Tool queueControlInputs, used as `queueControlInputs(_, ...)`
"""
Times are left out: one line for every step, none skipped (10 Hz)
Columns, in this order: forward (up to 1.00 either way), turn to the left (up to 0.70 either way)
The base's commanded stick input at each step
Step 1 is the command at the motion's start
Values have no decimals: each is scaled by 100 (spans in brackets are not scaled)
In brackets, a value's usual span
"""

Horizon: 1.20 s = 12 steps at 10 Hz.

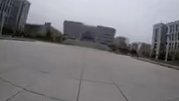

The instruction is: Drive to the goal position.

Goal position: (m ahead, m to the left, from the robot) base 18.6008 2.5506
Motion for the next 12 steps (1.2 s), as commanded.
queueControlInputs(100,-40)
queueControlInputs(100,-40)
queueControlInputs(100,-40)
queueControlInputs(100,-40)
queueControlInputs(100,-40)
queueControlInputs(100,-40)
queueControlInputs(100,-24)
queueControlInputs(100,0)
queueControlInputs(100,0)
queueControlInputs(100,0)
queueControlInputs(100,0)
queueControlInputs(100,0)
